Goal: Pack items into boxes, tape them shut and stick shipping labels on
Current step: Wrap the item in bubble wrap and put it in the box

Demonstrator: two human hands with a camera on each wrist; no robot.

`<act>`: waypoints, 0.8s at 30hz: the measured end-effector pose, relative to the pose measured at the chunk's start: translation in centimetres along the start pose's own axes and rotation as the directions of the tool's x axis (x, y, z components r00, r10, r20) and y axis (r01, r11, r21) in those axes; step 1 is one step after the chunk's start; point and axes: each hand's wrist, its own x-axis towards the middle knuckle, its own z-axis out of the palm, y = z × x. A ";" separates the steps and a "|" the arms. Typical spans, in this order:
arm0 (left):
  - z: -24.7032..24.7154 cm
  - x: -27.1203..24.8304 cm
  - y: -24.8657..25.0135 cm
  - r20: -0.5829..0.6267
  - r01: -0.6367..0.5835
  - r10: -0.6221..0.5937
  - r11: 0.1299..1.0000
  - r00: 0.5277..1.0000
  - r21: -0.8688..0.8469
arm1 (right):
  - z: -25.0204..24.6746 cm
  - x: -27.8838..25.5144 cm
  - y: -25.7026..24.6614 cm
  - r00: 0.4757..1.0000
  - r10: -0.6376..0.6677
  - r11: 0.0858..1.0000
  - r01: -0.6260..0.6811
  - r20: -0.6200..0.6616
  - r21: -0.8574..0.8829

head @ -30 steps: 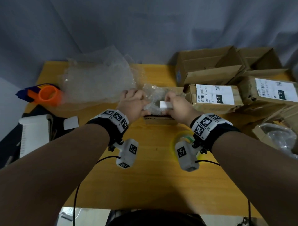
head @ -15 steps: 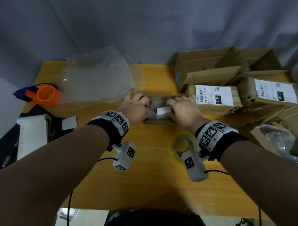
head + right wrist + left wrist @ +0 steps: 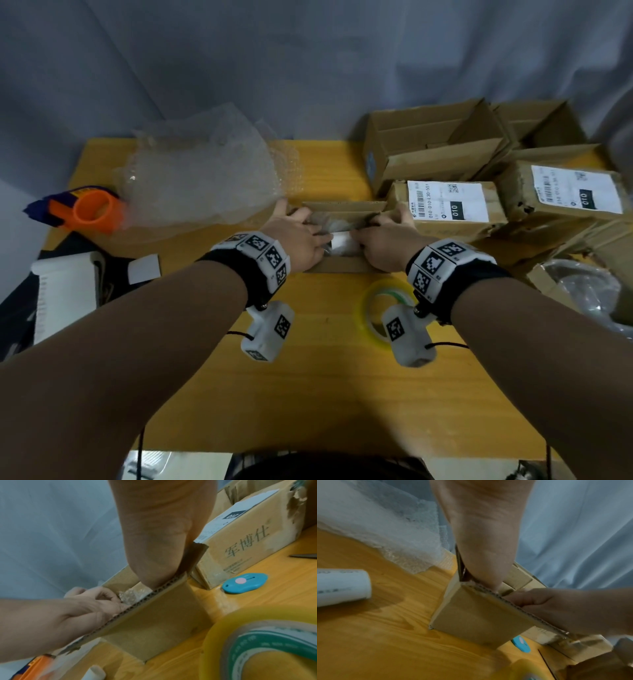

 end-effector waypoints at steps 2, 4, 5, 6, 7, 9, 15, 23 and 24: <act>-1.0 0.4 0.3 0.075 0.019 -0.019 1.000 0.997 0.008 | -0.9 -0.5 -0.3 0.999 -0.026 1.000 0.026 -0.044 -0.015; -1.6 0.5 0.1 -0.044 -0.006 0.003 0.998 0.999 -0.058 | -1.3 -1.0 -0.4 0.989 -0.035 0.999 0.034 -0.144 -0.012; -1.7 0.4 0.1 -0.157 -0.026 0.013 0.996 0.987 -0.083 | -1.4 -1.3 -0.5 0.977 -0.039 0.999 0.043 -0.211 0.014; -1.6 0.3 0.0 -0.230 -0.041 0.014 0.993 0.973 -0.113 | -1.5 -1.6 -0.5 0.967 -0.049 0.997 0.062 -0.251 0.045; -1.4 0.1 0.0 -0.230 -0.048 0.014 0.988 0.973 -0.144 | -1.4 -1.9 -0.6 0.966 -0.067 0.994 0.085 -0.250 0.063; -0.6 -0.1 0.0 -0.081 -0.022 0.004 0.977 0.997 -0.214 | -0.9 -2.3 -0.7 0.986 -0.087 0.992 0.100 -0.142 0.083; -0.1 -1.7 -1.8 -0.393 -0.047 -0.133 0.908 0.910 -0.416 | -2.6 -2.6 -2.2 0.909 -0.009 0.996 0.044 -0.417 0.074; 4.2 -4.9 -9.2 -0.230 0.172 -0.406 0.742 0.884 -0.648 | -7.2 -0.8 -6.5 0.794 -0.036 0.917 0.267 -0.607 0.295; 4.8 -5.0 -10.1 -0.193 0.209 -0.427 0.728 0.884 -0.653 | -7.3 -0.2 -7.0 0.781 -0.038 0.916 0.277 -0.623 0.291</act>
